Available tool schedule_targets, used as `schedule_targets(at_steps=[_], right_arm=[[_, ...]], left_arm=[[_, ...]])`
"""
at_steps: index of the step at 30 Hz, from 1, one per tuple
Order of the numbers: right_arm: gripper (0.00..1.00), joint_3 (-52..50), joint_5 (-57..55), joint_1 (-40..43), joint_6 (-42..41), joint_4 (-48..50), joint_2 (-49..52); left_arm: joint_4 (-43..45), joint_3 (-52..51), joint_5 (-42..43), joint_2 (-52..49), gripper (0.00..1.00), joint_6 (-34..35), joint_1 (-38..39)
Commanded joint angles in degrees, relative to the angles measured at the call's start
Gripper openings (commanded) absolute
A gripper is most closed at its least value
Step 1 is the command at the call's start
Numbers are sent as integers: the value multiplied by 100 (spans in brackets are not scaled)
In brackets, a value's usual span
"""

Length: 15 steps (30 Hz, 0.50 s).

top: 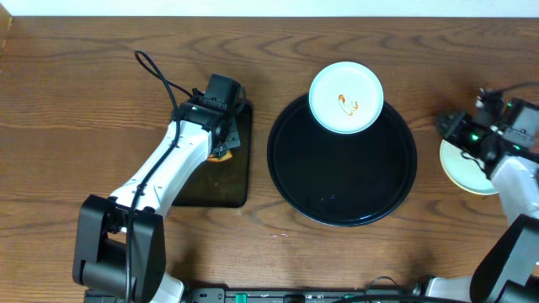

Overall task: Clean dirty plates on tray and stack at the side
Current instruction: 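Move the right gripper back to grasp the rear blue plate rim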

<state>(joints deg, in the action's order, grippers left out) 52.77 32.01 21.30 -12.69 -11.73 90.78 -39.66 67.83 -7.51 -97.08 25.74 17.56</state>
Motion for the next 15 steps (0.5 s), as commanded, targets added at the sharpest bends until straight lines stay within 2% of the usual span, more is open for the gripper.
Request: schedule_targets(at_steps=[1, 7, 15], right_arm=[[38, 70, 378, -603, 409, 66, -55], [43, 70, -1467, -1569, 354, 164, 323], [45, 70, -1462, -2188, 223, 957, 1281]], left_arm=[[-17, -13, -92, -7, 8, 76, -20], [-20, -13, -90, -7, 8, 76, -20], [-22, -13, -90, -7, 8, 76, -20]])
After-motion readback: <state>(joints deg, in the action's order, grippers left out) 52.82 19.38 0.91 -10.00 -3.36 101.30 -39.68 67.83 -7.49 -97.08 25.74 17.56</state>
